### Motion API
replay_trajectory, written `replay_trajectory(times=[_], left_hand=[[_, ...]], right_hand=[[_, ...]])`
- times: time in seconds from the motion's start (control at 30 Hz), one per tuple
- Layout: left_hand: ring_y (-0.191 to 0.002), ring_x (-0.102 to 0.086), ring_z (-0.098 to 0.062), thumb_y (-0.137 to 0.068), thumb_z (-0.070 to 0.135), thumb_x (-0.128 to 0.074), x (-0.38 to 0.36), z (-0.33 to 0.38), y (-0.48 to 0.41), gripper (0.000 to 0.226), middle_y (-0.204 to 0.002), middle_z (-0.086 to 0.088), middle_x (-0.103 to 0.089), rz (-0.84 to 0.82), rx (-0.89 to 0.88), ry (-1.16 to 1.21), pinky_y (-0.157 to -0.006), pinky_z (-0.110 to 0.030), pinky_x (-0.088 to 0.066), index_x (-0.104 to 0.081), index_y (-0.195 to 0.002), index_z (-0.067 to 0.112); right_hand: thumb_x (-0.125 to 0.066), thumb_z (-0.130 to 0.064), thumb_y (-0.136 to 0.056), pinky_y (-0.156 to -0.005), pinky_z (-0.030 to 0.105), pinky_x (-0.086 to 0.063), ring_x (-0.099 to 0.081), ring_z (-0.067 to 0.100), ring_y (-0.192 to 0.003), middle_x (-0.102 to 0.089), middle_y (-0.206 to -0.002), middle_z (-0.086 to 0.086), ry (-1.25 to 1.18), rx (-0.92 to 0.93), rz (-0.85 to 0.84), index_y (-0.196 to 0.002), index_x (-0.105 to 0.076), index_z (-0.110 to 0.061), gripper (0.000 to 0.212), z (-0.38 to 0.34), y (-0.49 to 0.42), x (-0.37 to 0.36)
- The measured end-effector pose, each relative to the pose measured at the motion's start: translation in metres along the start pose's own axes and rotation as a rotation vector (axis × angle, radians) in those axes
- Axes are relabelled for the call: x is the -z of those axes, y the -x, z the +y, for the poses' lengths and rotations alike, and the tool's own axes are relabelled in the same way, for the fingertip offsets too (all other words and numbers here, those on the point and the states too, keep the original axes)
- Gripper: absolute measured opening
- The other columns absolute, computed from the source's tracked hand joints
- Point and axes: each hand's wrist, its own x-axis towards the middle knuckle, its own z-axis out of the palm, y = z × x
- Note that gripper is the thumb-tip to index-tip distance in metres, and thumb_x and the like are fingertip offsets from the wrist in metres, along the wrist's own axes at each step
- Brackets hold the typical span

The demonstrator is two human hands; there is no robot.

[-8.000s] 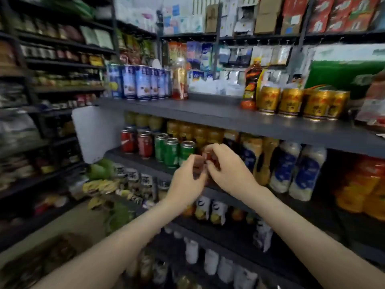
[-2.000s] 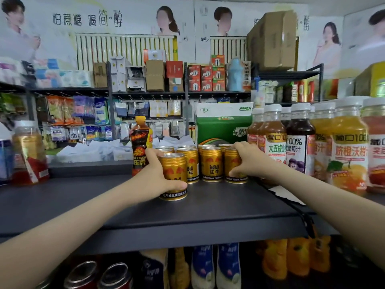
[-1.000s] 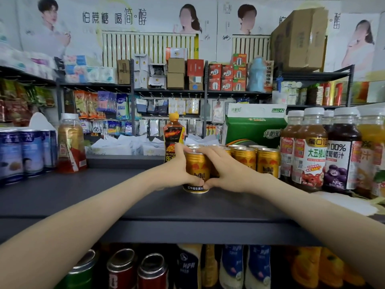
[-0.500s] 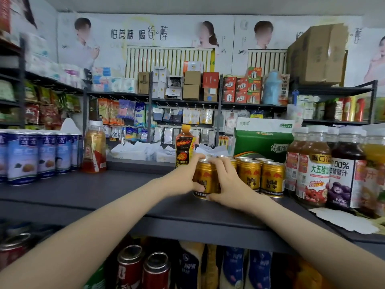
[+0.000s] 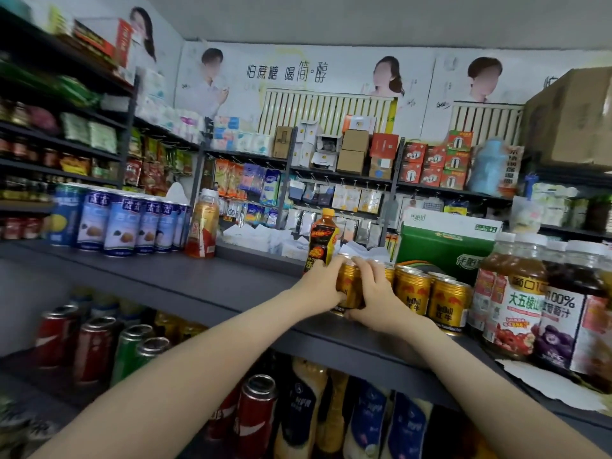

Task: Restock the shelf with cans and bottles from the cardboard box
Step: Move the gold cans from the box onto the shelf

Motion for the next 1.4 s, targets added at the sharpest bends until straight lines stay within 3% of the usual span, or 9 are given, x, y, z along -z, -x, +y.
replay_trajectory(times=[0.1, 0.2, 0.33, 0.47, 0.67, 0.77, 0.9, 1.03, 1.4], left_hand=[[-0.121, -0.048, -0.033, -0.092, 0.020, -0.057, 0.002, 0.010, 0.016, 0.072, -0.139, -0.016, -0.036, 0.049, 0.024, -0.085, -0.101, -0.041, -0.045, -0.016, -0.150, 0.026], [-0.120, -0.048, -0.031, -0.095, 0.017, -0.048, 0.015, 0.009, 0.059, 0.055, -0.135, -0.015, -0.045, 0.283, 0.004, -0.087, -0.099, -0.039, -0.041, -0.028, -0.147, 0.018], [-0.122, -0.047, -0.023, -0.091, 0.011, -0.054, 0.024, -0.028, 0.153, 0.048, -0.131, -0.009, -0.051, 0.514, 0.001, -0.092, -0.102, -0.030, -0.037, -0.043, -0.138, 0.010], [-0.118, -0.047, -0.012, -0.085, 0.007, -0.058, 0.044, -0.082, 0.261, 0.046, -0.127, -0.003, -0.053, 0.512, 0.148, -0.101, -0.098, -0.009, -0.033, -0.049, -0.131, 0.010], [-0.124, -0.046, -0.024, -0.091, 0.018, -0.055, 0.080, -0.182, 0.424, 0.053, -0.136, -0.006, -0.044, 0.386, 0.687, -0.219, -0.098, -0.035, -0.043, -0.037, -0.141, 0.015], [-0.123, -0.046, -0.026, -0.091, 0.023, -0.055, 0.102, -0.222, 0.506, 0.058, -0.139, -0.009, -0.040, 0.283, 0.926, -0.244, -0.099, -0.036, -0.041, -0.031, -0.144, 0.014], [-0.127, -0.043, -0.030, -0.093, 0.026, -0.052, 0.142, -0.281, 0.634, 0.059, -0.141, -0.011, -0.038, 0.193, 1.202, -0.272, -0.102, -0.037, -0.039, -0.030, -0.146, 0.013], [-0.119, -0.049, -0.035, -0.094, 0.024, -0.049, 0.184, -0.323, 0.722, 0.050, -0.134, -0.015, -0.043, 0.141, 1.370, -0.294, -0.097, -0.039, -0.042, -0.035, -0.141, 0.011], [-0.117, -0.049, -0.025, -0.097, 0.023, -0.045, 0.228, -0.452, 0.766, 0.039, -0.132, -0.009, -0.044, 0.098, 1.525, -0.177, -0.091, -0.034, -0.044, -0.040, -0.134, 0.013]], right_hand=[[-0.067, -0.010, -0.080, -0.116, 0.047, -0.023, -0.018, 0.031, -0.143, -0.021, -0.151, 0.012, -0.015, 0.082, 0.168, -0.147, -0.020, -0.013, 0.082, -0.019, 0.011, -0.001], [-0.058, 0.001, -0.084, -0.113, 0.025, -0.022, -0.032, 0.023, -0.134, -0.039, -0.141, 0.010, -0.134, 0.198, 0.367, -0.141, -0.034, -0.006, 0.062, -0.064, 0.032, -0.007], [-0.057, 0.004, -0.082, -0.104, 0.024, -0.032, -0.044, 0.022, -0.120, -0.050, -0.123, 0.011, -0.281, 0.418, 0.447, -0.124, -0.050, -0.003, 0.044, -0.136, 0.066, -0.044], [-0.058, -0.001, -0.085, -0.102, 0.020, -0.033, -0.047, 0.018, -0.117, -0.051, -0.122, 0.007, -0.490, 0.506, 0.254, -0.122, -0.053, -0.005, 0.037, -0.208, 0.099, -0.111], [-0.053, -0.015, -0.094, -0.089, 0.017, -0.036, -0.047, 0.016, -0.118, -0.045, -0.129, 0.000, -0.547, 0.630, -0.173, -0.132, -0.046, -0.013, 0.039, -0.334, 0.134, -0.231], [-0.049, -0.021, -0.097, -0.084, 0.015, -0.031, -0.045, 0.014, -0.121, -0.041, -0.135, -0.002, -0.500, 0.703, -0.312, -0.138, -0.041, -0.016, 0.042, -0.397, 0.150, -0.286], [-0.048, -0.025, -0.098, -0.081, 0.020, -0.037, -0.047, 0.013, -0.118, -0.036, -0.140, -0.002, -0.458, 0.722, -0.519, -0.141, -0.037, -0.018, 0.045, -0.500, 0.176, -0.360], [-0.048, -0.023, -0.098, -0.096, 0.027, -0.040, -0.042, 0.016, -0.127, -0.035, -0.141, -0.003, -0.458, 0.690, -0.671, -0.142, -0.035, -0.018, 0.047, -0.578, 0.194, -0.424], [-0.053, -0.017, -0.095, -0.095, 0.032, -0.046, -0.046, 0.019, -0.124, -0.035, -0.144, 0.001, -0.402, 0.585, -0.917, -0.144, -0.032, -0.018, 0.054, -0.673, 0.151, -0.566]])
